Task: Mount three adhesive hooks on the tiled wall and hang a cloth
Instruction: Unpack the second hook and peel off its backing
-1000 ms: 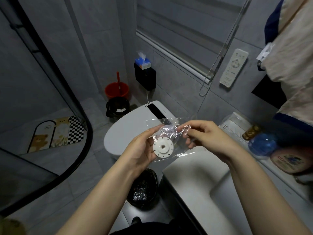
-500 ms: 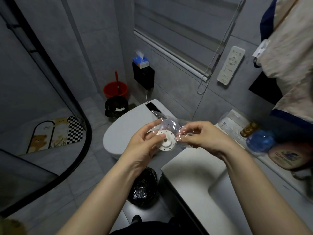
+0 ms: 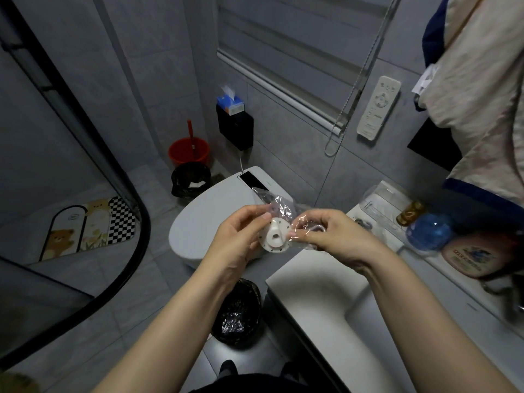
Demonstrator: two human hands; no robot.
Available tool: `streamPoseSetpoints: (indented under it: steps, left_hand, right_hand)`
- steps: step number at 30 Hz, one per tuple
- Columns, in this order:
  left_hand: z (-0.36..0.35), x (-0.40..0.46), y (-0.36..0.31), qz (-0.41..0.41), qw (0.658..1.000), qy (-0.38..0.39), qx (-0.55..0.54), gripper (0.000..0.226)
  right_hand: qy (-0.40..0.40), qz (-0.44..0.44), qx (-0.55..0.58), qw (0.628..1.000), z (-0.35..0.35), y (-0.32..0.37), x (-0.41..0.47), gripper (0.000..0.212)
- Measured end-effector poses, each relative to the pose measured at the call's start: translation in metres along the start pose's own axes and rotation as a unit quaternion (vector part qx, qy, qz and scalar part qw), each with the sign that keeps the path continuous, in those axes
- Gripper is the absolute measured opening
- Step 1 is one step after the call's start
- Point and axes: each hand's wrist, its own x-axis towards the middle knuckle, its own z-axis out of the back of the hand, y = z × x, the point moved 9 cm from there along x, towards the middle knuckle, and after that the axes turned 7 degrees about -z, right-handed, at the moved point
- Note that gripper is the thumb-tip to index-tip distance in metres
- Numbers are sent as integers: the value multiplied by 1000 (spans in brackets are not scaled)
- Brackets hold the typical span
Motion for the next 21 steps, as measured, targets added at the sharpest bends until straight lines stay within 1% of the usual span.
streamPoseSetpoints:
  steps: [2,6,16,21]
  left_hand:
    - [0,0,-3,-9,1000,-16,-2,15]
    - [0,2,-6,-13,1000,-22,-9,22]
    - [5,7,-8,-14,999,-27,-26,15]
    - [9,7,-5,-10,999,-38,-6,15]
  right_hand:
    - [6,2,0,1000,1,1,-1,11]
    - [23,3,29,999,3,2,-3,12]
    - [-33,12,100,994,16,-6,-1,20]
    - [-49,12,114,992,21,-8,-2,22]
